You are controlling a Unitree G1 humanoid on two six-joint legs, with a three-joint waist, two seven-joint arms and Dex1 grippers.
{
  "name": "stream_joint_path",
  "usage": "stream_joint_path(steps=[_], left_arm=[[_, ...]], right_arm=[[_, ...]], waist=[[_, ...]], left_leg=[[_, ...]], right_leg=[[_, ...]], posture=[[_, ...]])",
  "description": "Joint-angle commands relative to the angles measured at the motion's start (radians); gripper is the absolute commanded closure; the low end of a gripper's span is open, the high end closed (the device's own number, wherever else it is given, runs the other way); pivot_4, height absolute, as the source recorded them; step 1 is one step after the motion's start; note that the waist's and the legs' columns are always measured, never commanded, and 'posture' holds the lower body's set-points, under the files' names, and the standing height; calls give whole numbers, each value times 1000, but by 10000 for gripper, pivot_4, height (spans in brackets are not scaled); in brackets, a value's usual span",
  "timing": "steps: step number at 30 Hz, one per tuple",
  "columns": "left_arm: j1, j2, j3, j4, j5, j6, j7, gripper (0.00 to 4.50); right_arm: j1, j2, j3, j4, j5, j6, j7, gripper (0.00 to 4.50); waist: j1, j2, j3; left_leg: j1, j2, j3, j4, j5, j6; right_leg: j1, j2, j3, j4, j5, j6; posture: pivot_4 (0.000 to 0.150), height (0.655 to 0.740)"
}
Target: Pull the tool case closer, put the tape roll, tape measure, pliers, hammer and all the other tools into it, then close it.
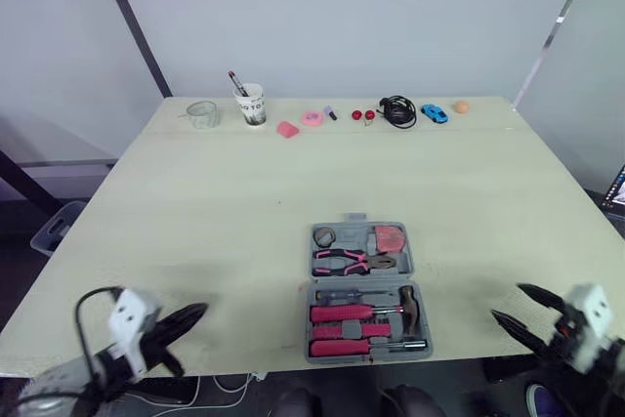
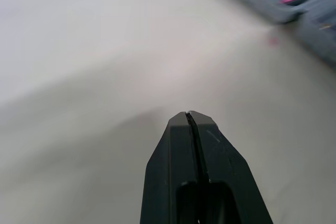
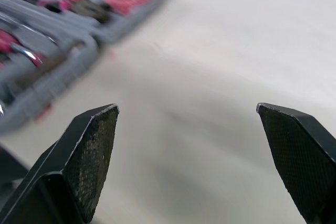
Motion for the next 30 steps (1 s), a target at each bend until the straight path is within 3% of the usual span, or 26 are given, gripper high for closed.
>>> stream_joint_path(steps=[1,3,9,18,26,30], left_arm=[[20,-12,46,-26,-26,-16,14,39596],[46,-21,55,-37,-35,-17,13,32302],[81,-30,67,-78,-52,-3,21,1426],[15,14,5,-115,-31,-5,-3,167],[-120,72,-128,-181,-29,29,-67,167],[-215,112,-272,-226,19,40,-138,167]], right_arm=[[36,12,-56,-29,29,-50,-8,0],[67,26,-75,-29,44,-65,-9,0],[87,32,-90,-30,56,-66,-25,0],[-6,-33,-36,-33,49,14,-7,0],[-209,-75,61,-113,124,320,-81,0],[-373,-104,165,-87,144,499,-66,0]], waist=[[-3,1,1],[-3,1,0],[-3,2,1],[-1,2,1],[0,3,2],[0,3,3]], left_leg=[[0,0,0,0,0,0],[1,1,1,0,-3,-5],[1,1,0,-3,-3,-5],[0,0,-1,-3,-2,-4],[0,0,0,-3,0,0],[-1,-1,-1,-2,0,0]], right_leg=[[0,-2,-1,0,0,0],[0,-9,-6,0,0,1],[-1,-24,-29,-1,1,-2],[0,-25,-40,-2,2,-3],[0,-24,-42,-2,3,-4],[0,-23,-42,-2,3,-4]], posture=[[1500,7400],[1500,7400],[1500,7400],[1500,7400],[1500,7400],[1500,7400]])
